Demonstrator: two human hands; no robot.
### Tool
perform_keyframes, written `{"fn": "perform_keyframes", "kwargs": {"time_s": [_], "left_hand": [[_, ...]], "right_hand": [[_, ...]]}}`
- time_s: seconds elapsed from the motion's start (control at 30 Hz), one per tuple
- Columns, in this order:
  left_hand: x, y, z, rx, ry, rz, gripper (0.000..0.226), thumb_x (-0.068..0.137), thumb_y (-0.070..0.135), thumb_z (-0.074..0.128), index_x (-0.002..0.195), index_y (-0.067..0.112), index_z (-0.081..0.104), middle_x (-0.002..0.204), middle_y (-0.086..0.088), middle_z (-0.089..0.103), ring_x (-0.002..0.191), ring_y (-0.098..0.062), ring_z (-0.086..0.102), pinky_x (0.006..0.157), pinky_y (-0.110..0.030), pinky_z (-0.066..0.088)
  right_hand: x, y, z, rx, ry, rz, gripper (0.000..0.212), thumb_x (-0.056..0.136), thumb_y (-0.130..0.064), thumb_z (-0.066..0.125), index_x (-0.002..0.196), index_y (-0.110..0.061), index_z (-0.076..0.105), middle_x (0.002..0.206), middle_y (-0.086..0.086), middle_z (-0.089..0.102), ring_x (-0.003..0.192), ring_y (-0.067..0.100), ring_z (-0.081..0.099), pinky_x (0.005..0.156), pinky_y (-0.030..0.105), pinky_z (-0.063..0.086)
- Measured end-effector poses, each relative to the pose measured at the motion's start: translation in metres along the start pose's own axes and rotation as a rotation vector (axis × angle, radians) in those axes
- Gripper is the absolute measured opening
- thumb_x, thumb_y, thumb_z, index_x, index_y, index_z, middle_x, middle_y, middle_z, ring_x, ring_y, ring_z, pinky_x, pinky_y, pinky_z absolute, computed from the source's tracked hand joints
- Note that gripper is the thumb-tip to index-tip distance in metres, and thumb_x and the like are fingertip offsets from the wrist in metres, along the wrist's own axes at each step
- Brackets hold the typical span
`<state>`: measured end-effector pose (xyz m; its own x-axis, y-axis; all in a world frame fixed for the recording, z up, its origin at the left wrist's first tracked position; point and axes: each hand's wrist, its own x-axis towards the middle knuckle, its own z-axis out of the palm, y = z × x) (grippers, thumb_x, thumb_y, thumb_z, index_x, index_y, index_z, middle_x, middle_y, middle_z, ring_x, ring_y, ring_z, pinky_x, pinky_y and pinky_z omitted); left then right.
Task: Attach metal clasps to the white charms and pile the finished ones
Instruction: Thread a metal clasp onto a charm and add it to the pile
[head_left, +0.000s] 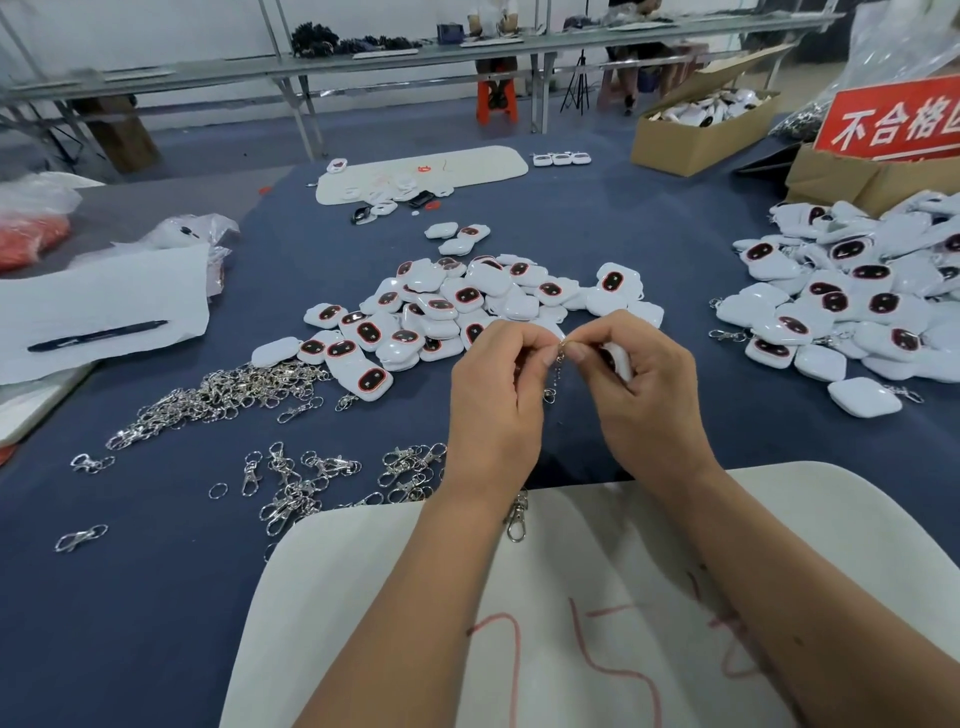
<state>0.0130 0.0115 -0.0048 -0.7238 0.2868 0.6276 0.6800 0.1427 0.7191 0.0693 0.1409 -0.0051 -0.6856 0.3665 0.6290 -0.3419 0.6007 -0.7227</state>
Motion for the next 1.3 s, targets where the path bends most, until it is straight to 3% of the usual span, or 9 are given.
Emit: {"fn": "perform_keyframes", "kwargs": {"time_s": [0.33,0.43,0.5,0.6,0.7,0.8,0.9,1.0,1.3], "left_hand": [[-0.002,0.001,-0.001,0.052,-0.005,-0.026,0.015,0.097,-0.003,0.055,0.088,0.007,0.061,0.08,0.005,0.061,0.074,-0.014,0.054,0.067,-0.023,0.043],[-0.002,0.002,-0.001,0.068,-0.007,-0.013,0.015,0.094,-0.004,0.054,0.087,0.008,0.059,0.08,0.003,0.06,0.074,-0.015,0.053,0.067,-0.024,0.043],[-0.003,0.001,-0.001,0.079,-0.018,-0.005,0.015,0.094,-0.005,0.054,0.086,0.008,0.058,0.081,0.001,0.061,0.076,-0.016,0.054,0.068,-0.028,0.044],[-0.004,-0.001,-0.002,0.108,-0.05,-0.001,0.015,0.094,-0.004,0.054,0.086,0.009,0.058,0.082,0.002,0.06,0.077,-0.016,0.054,0.069,-0.029,0.044],[-0.004,-0.002,-0.002,0.144,-0.098,-0.01,0.015,0.095,-0.001,0.055,0.086,0.01,0.058,0.082,0.003,0.059,0.077,-0.017,0.052,0.069,-0.03,0.043],[-0.004,-0.003,-0.001,0.154,-0.143,-0.019,0.015,0.095,0.0,0.055,0.085,0.011,0.058,0.082,0.004,0.059,0.077,-0.017,0.052,0.069,-0.03,0.043],[-0.004,-0.002,-0.001,0.15,-0.169,-0.025,0.015,0.095,0.0,0.055,0.086,0.012,0.058,0.082,0.007,0.058,0.077,-0.015,0.052,0.068,-0.027,0.04],[-0.004,-0.001,-0.001,0.143,-0.167,-0.032,0.016,0.096,0.001,0.054,0.086,0.013,0.058,0.082,0.008,0.058,0.077,-0.012,0.052,0.067,-0.026,0.041],[-0.004,-0.001,-0.001,0.164,-0.238,0.013,0.017,0.096,0.001,0.052,0.087,0.014,0.056,0.081,0.007,0.055,0.077,-0.014,0.05,0.067,-0.026,0.04]], "right_hand": [[-0.001,-0.001,0.002,-0.005,-0.054,-0.035,0.008,0.095,-0.002,0.07,0.089,-0.006,0.073,0.085,0.002,0.071,0.082,0.021,0.065,0.075,0.033,0.052],[-0.001,-0.002,0.003,0.023,0.01,-0.004,0.008,0.098,-0.006,0.067,0.093,-0.01,0.073,0.087,-0.002,0.071,0.084,0.015,0.065,0.077,0.023,0.048],[0.001,0.001,0.002,0.046,0.073,0.088,0.008,0.101,-0.018,0.062,0.098,-0.02,0.068,0.083,-0.01,0.065,0.076,0.009,0.058,0.074,0.019,0.044],[0.004,0.007,0.001,0.243,0.058,0.353,0.019,0.096,-0.02,0.056,0.111,-0.031,0.054,0.087,-0.003,0.049,0.074,0.018,0.044,0.069,0.034,0.042],[0.006,0.009,0.003,0.394,0.056,0.454,0.035,0.1,0.006,0.046,0.122,-0.021,0.044,0.107,0.006,0.06,0.088,0.02,0.064,0.08,0.035,0.053],[0.005,0.008,0.005,0.53,0.05,0.439,0.017,0.11,-0.007,0.04,0.124,-0.015,0.042,0.126,0.014,0.068,0.109,0.022,0.074,0.088,0.034,0.062],[0.006,0.01,0.003,0.421,0.108,0.424,0.009,0.113,-0.024,0.036,0.114,-0.018,0.043,0.114,0.006,0.076,0.073,0.026,0.077,0.055,0.029,0.057],[0.006,0.013,0.002,0.307,0.133,0.441,0.018,0.112,-0.033,0.038,0.102,-0.019,0.042,0.092,0.004,0.079,0.043,0.021,0.052,0.043,0.023,0.04],[0.008,0.018,-0.004,0.458,0.123,0.512,0.015,0.1,-0.007,0.065,0.11,-0.013,0.075,0.097,0.005,0.075,0.089,0.013,0.071,0.083,0.025,0.057]]}}
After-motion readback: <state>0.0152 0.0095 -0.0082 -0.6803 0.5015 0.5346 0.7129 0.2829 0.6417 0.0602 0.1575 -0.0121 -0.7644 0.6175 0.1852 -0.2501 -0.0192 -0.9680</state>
